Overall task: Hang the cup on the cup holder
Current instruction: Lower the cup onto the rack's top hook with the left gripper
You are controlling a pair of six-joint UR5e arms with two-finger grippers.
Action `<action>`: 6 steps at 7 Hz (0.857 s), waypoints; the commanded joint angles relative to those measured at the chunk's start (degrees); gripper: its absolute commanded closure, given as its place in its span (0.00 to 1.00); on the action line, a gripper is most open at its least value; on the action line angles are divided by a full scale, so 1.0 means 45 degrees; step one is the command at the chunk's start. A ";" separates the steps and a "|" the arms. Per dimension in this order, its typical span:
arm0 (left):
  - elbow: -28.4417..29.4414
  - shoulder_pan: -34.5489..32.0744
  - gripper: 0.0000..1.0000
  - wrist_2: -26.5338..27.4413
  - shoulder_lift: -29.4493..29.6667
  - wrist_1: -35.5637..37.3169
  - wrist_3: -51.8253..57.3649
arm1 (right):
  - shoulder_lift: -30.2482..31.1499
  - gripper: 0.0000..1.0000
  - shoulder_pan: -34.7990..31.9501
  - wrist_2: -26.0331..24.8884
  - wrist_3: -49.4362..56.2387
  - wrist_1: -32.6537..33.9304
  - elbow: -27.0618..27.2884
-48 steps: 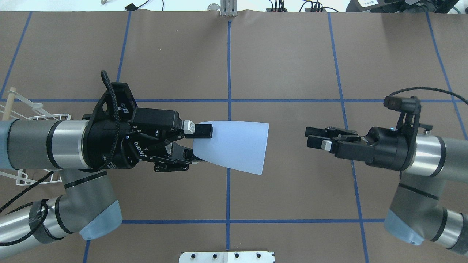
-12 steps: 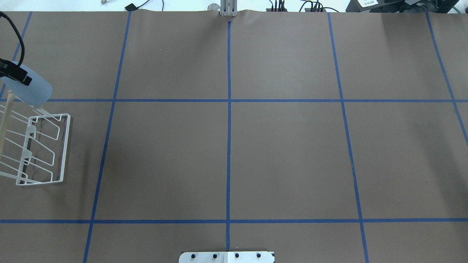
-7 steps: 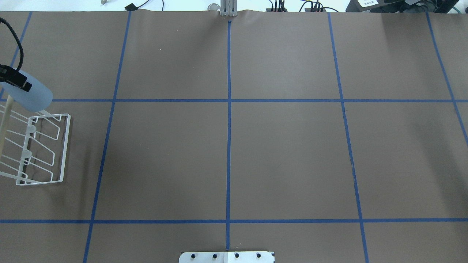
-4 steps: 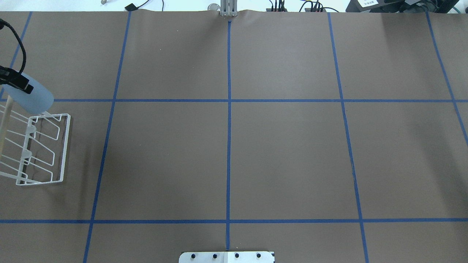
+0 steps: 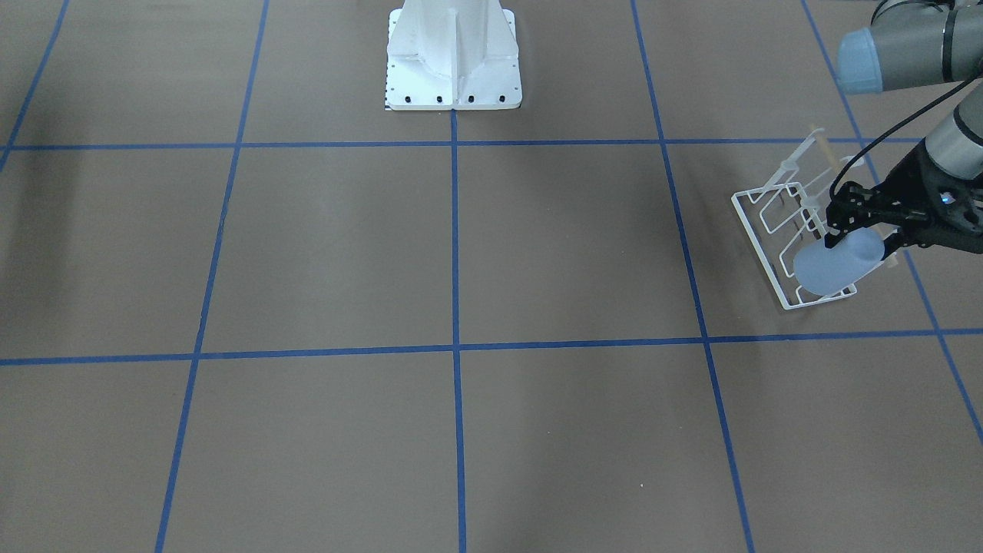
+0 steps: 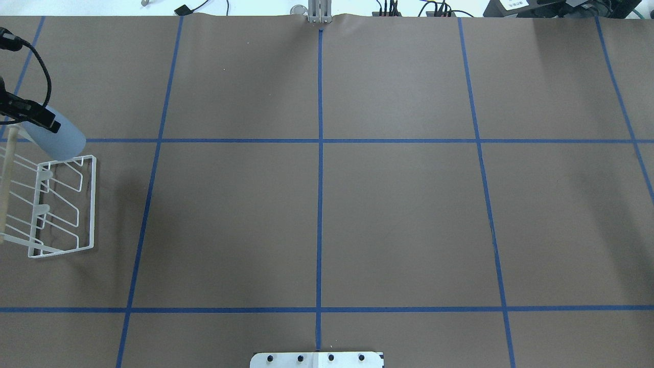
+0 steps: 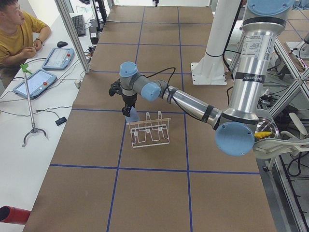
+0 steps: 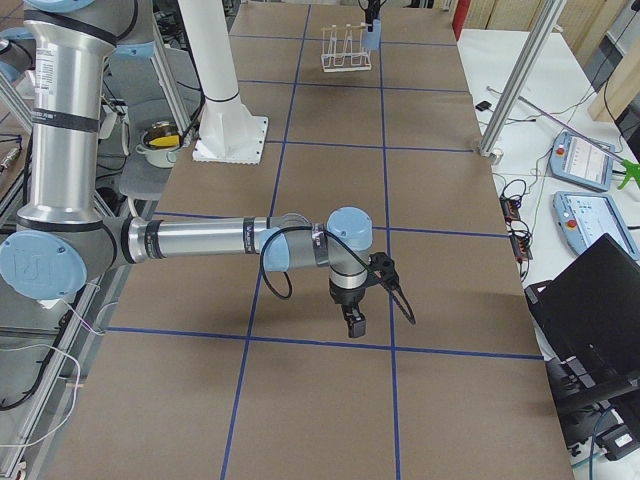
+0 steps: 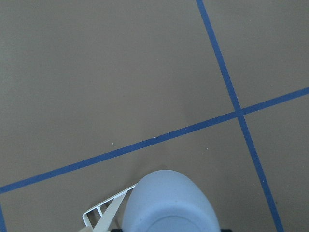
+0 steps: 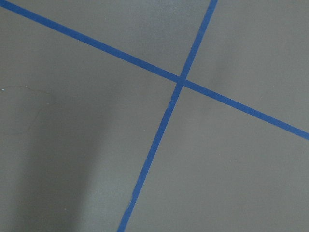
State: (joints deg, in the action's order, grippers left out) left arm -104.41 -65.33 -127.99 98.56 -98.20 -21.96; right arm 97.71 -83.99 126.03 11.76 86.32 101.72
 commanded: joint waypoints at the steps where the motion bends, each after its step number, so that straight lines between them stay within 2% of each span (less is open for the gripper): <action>1: 0.0311 0.0437 1.00 0.0084 -0.0008 -0.0697 -0.0785 | -0.0014 0.00 0.0031 0.0001 -0.0034 -0.0002 -0.0006; 2: 0.0409 0.0437 1.00 0.0277 -0.0008 -0.0716 -0.0785 | -0.0014 0.00 0.0031 0.0001 -0.0034 -0.0002 -0.0006; 3: 0.0700 0.0533 0.93 0.0414 -0.0008 -0.0968 -0.0746 | -0.0014 0.00 0.0031 0.0001 -0.0034 -0.0002 -0.0006; 4: 0.0819 0.0554 0.69 0.0416 -0.0008 -0.1222 -0.0746 | -0.0014 0.00 0.0031 0.0001 -0.0034 -0.0002 -0.0006; 5: 0.0801 0.0554 0.17 0.0435 -0.0008 -0.1244 -0.0688 | -0.0014 0.00 0.0031 0.0001 -0.0034 -0.0002 0.0013; 6: 0.0801 0.0554 0.02 0.0435 -0.0008 -0.1631 -0.0726 | -0.0014 0.00 0.0031 0.0001 -0.0034 -0.0002 0.0013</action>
State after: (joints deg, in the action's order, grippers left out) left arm -100.89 -62.88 -126.10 98.53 -103.98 -25.18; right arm 97.65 -83.85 126.03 11.60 86.31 101.73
